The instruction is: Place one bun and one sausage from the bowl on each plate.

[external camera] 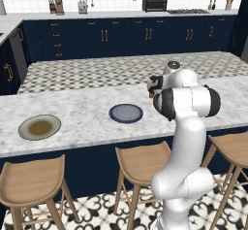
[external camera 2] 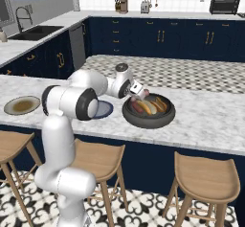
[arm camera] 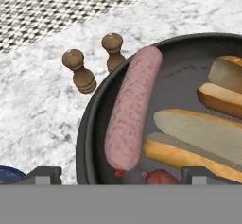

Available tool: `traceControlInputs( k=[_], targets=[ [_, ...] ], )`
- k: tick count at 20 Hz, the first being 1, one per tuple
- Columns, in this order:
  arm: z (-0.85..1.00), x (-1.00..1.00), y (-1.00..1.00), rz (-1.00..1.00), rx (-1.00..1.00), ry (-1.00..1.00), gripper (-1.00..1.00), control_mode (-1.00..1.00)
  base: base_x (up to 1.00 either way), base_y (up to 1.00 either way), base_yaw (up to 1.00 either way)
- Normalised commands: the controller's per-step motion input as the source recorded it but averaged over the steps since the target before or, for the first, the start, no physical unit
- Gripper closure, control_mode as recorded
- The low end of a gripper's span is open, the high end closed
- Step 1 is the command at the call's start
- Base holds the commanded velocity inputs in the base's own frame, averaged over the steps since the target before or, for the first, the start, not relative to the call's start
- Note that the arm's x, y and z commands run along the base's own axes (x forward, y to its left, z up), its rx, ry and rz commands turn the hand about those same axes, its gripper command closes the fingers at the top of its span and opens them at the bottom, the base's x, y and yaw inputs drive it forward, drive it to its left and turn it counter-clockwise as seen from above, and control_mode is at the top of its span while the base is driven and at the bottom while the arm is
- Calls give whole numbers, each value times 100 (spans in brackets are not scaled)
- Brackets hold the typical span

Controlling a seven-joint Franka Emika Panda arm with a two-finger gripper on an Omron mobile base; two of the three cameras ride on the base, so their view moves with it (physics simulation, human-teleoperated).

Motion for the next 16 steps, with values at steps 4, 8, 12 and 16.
traceControlInputs(
  k=[4,8,12,16],
  targets=[
    [-40,20,-4,-2,8,0,-100,-100,0,0,0],
    [-36,0,-8,-4,5,0,-100,-100,0,0,0],
    [-35,3,0,-4,3,0,-100,-100,0,0,0],
    [-41,27,0,-1,7,0,100,-100,0,0,0]
  ],
)
